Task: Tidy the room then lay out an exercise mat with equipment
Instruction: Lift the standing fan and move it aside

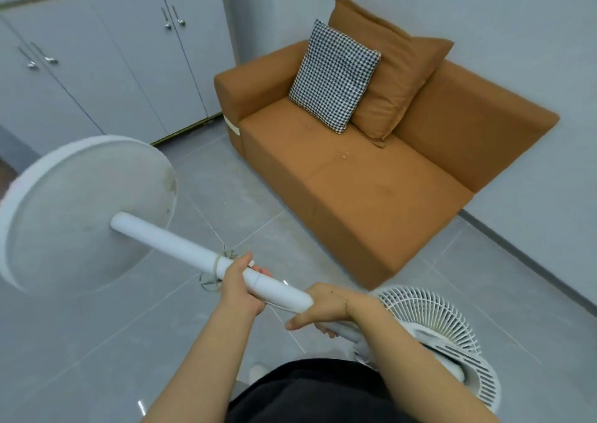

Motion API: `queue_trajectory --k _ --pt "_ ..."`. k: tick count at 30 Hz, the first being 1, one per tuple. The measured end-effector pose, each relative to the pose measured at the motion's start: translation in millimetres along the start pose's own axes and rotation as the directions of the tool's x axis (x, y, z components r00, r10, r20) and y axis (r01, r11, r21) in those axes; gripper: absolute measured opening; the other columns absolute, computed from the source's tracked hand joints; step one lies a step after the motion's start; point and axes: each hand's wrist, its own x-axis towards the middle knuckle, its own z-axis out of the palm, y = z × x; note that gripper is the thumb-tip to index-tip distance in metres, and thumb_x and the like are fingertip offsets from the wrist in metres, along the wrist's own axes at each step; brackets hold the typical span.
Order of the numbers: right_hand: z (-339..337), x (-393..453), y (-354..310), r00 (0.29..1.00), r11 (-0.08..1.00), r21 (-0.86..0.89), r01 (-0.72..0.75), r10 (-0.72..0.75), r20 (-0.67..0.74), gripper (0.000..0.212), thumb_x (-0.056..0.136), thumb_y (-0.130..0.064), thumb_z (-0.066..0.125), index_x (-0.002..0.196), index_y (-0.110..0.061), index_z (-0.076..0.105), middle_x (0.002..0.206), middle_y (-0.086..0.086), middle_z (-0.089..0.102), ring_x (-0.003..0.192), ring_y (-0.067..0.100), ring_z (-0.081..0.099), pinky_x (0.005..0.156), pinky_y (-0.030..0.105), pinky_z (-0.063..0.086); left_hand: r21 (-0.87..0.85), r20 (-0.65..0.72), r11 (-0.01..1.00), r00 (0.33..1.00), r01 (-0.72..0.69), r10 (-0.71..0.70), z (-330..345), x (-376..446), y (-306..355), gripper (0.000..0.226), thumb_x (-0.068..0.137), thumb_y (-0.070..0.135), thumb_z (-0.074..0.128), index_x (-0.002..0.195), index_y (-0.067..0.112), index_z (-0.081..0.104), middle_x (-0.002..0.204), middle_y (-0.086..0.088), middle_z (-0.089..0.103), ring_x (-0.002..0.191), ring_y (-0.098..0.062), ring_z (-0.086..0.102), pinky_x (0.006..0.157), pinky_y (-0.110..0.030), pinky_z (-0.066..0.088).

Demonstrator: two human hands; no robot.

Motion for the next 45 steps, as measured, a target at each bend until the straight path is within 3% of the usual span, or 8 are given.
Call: queue_trajectory --k 9,13,17,24,33,37,41,45 --pt "15.1 58.7 -119.9 0.967 0.985 0.135 -0.105 0.069 0.244 0.087 0.065 -0.091 0.04 0.082 -0.006 0.054 0.06 0.011 0.055 0.048 0.021 0.052 0.054 0.029 0.046 -0.236 0.239 0.963 0.952 -0.134 0.192 -58.5 3.7 115.9 0.027 0.086 0.021 0.064 0.065 0.016 0.048 0.05 0.003 0.046 0.045 -0.012 0.047 0.063 -0.025 0.043" --pt "24.1 100.3 -168.6 0.966 0.997 0.046 -0.059 0.046 0.256 0.082 0.069 -0.084 0.048 0.097 -0.007 0.054 0.076 0.014 0.055 0.051 0.022 0.051 0.049 0.029 0.046 -0.339 0.185 0.932 0.963 -0.125 0.196 -85.7 21.9 158.6 0.022 0.087 0.021 0.064 0.07 0.015 0.05 0.056 0.003 0.048 0.055 -0.012 0.05 0.072 -0.025 0.046" --pt "25.5 141.8 -219.7 0.965 0.991 -0.1 -0.084 0.106 0.24 0.076 0.076 -0.081 0.043 0.08 -0.006 0.056 0.057 0.009 0.06 0.049 0.024 0.054 0.053 0.029 0.048 -0.44 0.112 0.891 0.977 -0.114 0.18 -99.5 41.6 201.3 0.012 0.091 0.024 0.06 0.093 0.012 0.058 0.088 -0.004 0.063 0.085 -0.016 0.061 0.094 -0.032 0.046" --pt "22.9 257.2 -327.8 0.907 0.971 -0.197 -0.133 0.2 0.372 0.073 0.079 -0.077 0.042 0.117 -0.016 0.057 0.101 0.007 0.073 0.084 0.023 0.069 0.082 0.036 0.054 -0.514 -0.036 0.845 0.988 -0.147 0.15 -121.4 115.4 316.2 0.014 0.089 0.024 0.063 0.094 0.012 0.058 0.087 -0.003 0.063 0.082 -0.016 0.061 0.08 -0.031 0.05" --pt "34.1 369.7 -490.9 0.815 0.956 -0.258 -0.139 0.259 0.519 0.071 0.075 -0.08 0.045 0.092 -0.012 0.059 0.059 -0.001 0.063 0.051 0.014 0.057 0.057 0.027 0.048 -0.553 -0.13 0.785 0.959 -0.28 0.25 -149.5 148.2 479.7 0.009 0.09 0.024 0.06 0.087 0.016 0.061 0.081 -0.004 0.062 0.081 -0.017 0.06 0.084 -0.031 0.049" --pt "69.8 424.5 -556.7 0.782 0.926 -0.347 -0.15 0.326 0.531 0.085 0.062 -0.087 0.053 0.1 -0.01 0.057 0.075 0.007 0.06 0.054 0.017 0.054 0.054 0.029 0.046 -0.595 -0.153 0.757 0.963 -0.27 0.223 -192.1 160.8 543.8 0.03 0.091 0.031 0.058 0.1 0.003 0.058 0.1 -0.016 0.07 0.097 -0.023 0.065 0.08 -0.034 0.049" --pt "118.0 471.8 -622.4 0.774 0.876 -0.472 -0.103 0.368 0.514 0.079 0.067 -0.088 0.045 0.078 -0.01 0.057 0.065 0.006 0.056 0.05 0.016 0.051 0.052 0.026 0.044 -0.641 -0.161 0.724 0.967 -0.256 0.199 -253.9 180.2 602.1 0.028 0.091 0.032 0.06 0.089 0.004 0.059 0.08 -0.016 0.072 0.101 -0.032 0.063 0.096 -0.043 0.046" --pt "170.6 508.3 -689.1 0.779 0.854 -0.517 -0.067 0.368 0.507 0.08 0.068 -0.087 0.045 0.083 -0.009 0.056 0.066 0.005 0.057 0.05 0.016 0.051 0.05 0.026 0.044 -0.655 -0.106 0.737 0.986 -0.167 0.13 -319.7 197.8 663.1 0.036 0.087 0.037 0.063 0.09 0.002 0.056 0.105 -0.024 0.064 0.108 -0.036 0.061 0.098 -0.049 0.045"
